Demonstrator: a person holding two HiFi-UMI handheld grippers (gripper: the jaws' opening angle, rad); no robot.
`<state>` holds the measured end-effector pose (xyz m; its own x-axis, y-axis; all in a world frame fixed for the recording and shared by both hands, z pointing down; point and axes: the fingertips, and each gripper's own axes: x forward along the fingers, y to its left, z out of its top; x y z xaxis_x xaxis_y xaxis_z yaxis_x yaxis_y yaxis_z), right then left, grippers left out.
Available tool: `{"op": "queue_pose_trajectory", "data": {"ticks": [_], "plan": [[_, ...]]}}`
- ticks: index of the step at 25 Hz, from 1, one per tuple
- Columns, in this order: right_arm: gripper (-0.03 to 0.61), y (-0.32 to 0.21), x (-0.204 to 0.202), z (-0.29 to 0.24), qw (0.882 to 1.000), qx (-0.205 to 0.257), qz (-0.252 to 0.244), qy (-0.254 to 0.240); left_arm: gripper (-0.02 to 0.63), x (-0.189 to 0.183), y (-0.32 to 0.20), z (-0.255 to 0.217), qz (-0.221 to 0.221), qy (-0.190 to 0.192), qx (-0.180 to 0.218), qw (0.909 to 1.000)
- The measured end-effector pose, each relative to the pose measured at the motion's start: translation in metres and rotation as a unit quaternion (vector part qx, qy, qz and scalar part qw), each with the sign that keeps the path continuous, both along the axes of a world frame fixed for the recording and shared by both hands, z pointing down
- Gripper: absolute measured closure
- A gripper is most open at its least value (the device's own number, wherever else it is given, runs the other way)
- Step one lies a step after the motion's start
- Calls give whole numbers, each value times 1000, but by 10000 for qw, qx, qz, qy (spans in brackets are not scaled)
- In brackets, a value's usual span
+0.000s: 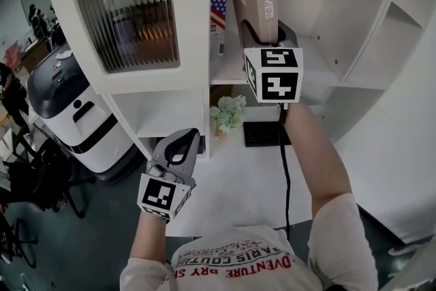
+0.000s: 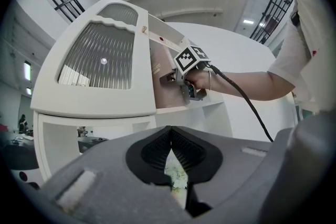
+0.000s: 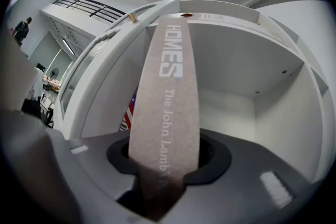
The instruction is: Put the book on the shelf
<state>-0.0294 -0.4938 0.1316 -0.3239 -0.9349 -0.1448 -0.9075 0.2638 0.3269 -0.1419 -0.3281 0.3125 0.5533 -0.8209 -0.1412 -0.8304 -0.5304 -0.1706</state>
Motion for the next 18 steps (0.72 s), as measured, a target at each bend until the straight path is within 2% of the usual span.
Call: {"op": "queue_pose_trajectory", "data": {"ticks": [8, 18], "plan": [[403, -31, -5, 1, 10000, -47, -12, 47, 609, -3, -14, 2, 10, 194, -143, 9997], [402, -68, -17, 2, 10000, -4, 29, 87, 609, -1, -30, 6, -29, 70, -188, 9998]]}}
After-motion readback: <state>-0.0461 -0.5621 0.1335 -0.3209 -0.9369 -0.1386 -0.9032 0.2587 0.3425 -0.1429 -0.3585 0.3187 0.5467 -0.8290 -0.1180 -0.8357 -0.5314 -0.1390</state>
